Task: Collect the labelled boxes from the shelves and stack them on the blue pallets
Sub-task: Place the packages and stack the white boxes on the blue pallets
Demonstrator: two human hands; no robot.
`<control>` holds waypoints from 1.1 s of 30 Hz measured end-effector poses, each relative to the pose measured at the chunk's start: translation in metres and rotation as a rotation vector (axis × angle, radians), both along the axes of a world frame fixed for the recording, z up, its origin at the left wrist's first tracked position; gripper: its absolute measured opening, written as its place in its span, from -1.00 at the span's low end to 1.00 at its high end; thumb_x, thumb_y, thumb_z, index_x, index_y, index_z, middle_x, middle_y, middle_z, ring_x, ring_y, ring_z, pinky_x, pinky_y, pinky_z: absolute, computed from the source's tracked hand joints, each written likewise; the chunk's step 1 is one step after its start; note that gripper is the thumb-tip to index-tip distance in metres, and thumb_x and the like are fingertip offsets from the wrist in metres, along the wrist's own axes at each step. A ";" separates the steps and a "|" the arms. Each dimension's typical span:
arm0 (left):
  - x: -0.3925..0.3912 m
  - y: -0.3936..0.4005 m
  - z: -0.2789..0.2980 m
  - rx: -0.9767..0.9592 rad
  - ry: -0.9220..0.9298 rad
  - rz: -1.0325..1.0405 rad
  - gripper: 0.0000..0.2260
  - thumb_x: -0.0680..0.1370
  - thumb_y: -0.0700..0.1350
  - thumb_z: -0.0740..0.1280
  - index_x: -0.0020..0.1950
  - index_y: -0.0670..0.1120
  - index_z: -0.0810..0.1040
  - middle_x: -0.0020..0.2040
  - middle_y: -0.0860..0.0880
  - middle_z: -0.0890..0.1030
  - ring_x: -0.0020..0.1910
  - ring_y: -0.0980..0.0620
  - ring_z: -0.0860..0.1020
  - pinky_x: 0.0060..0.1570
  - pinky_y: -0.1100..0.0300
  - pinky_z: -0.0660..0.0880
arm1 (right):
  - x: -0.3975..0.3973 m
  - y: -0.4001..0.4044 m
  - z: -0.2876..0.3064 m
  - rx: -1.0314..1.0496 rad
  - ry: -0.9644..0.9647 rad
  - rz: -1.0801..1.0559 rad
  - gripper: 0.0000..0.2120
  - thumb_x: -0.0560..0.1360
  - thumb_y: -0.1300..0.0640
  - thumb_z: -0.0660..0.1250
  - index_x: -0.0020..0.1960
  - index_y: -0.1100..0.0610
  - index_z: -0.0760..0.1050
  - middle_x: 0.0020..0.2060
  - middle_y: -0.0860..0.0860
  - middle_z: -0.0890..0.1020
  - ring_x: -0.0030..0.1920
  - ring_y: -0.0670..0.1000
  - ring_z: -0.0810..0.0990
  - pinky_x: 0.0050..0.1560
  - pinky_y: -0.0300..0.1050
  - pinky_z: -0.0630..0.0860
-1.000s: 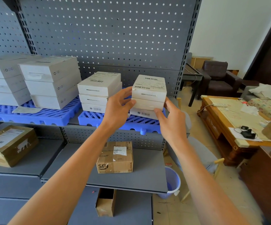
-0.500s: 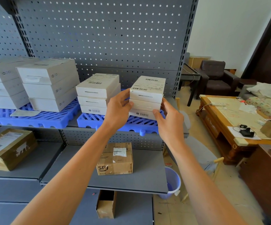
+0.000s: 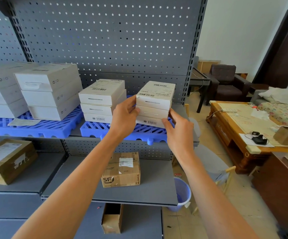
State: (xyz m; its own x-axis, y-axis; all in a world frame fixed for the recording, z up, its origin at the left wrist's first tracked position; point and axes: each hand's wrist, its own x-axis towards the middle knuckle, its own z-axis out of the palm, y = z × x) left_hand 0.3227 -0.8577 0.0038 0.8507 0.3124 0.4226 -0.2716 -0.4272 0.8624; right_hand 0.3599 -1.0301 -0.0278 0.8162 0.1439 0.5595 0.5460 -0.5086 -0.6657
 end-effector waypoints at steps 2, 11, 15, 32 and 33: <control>-0.001 -0.001 0.000 -0.009 0.000 -0.005 -0.57 0.65 -0.36 0.19 0.44 0.00 0.50 0.24 0.16 0.63 0.27 0.23 0.55 0.29 0.27 0.50 | 0.001 0.000 -0.001 -0.006 0.002 -0.003 -0.63 0.61 0.18 0.33 0.41 0.09 0.48 0.13 0.02 0.68 0.08 -0.02 0.64 -0.20 -0.65 0.37; -0.009 -0.006 0.002 -0.145 0.025 -0.005 -0.40 0.61 -0.41 0.20 0.61 -0.03 0.22 0.45 0.04 0.48 0.42 0.08 0.46 0.38 0.03 0.46 | -0.002 -0.001 0.005 0.163 0.140 0.109 -0.31 0.58 0.26 0.32 0.61 -0.02 0.11 0.09 -0.44 0.40 0.00 -0.58 0.40 -0.09 -0.58 0.42; -0.016 -0.013 0.001 -0.152 0.029 -0.064 -0.35 0.56 -0.46 0.16 0.60 -0.02 0.23 0.41 0.12 0.52 0.41 0.16 0.46 0.38 0.06 0.46 | -0.002 0.002 0.006 0.171 0.224 0.182 -0.24 0.55 0.31 0.30 0.61 -0.10 0.07 0.16 -0.40 0.49 0.13 -0.43 0.49 0.05 -0.37 0.52; -0.023 -0.020 -0.001 -0.151 0.005 -0.026 -0.39 0.56 -0.41 0.19 0.57 -0.01 0.29 0.36 0.10 0.57 0.37 0.19 0.49 0.36 0.05 0.49 | -0.009 0.008 0.011 0.192 0.251 0.224 -0.33 0.53 0.27 0.31 0.55 -0.08 0.18 0.27 -0.16 0.56 0.21 -0.19 0.54 0.17 -0.20 0.57; -0.023 -0.020 -0.001 -0.153 0.003 -0.025 -0.40 0.56 -0.41 0.19 0.57 -0.01 0.29 0.36 0.10 0.57 0.37 0.19 0.49 0.36 0.06 0.48 | -0.010 0.008 0.012 0.207 0.251 0.227 -0.35 0.52 0.27 0.31 0.53 -0.08 0.21 0.26 -0.17 0.56 0.21 -0.20 0.54 0.15 -0.21 0.57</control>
State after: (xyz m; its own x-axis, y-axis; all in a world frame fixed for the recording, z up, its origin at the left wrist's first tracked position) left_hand 0.2999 -0.8780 0.0030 0.8601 0.3520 0.3692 -0.2777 -0.2840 0.9177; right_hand 0.3503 -1.0220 -0.0159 0.8916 0.2416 0.3829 0.4366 -0.2347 -0.8685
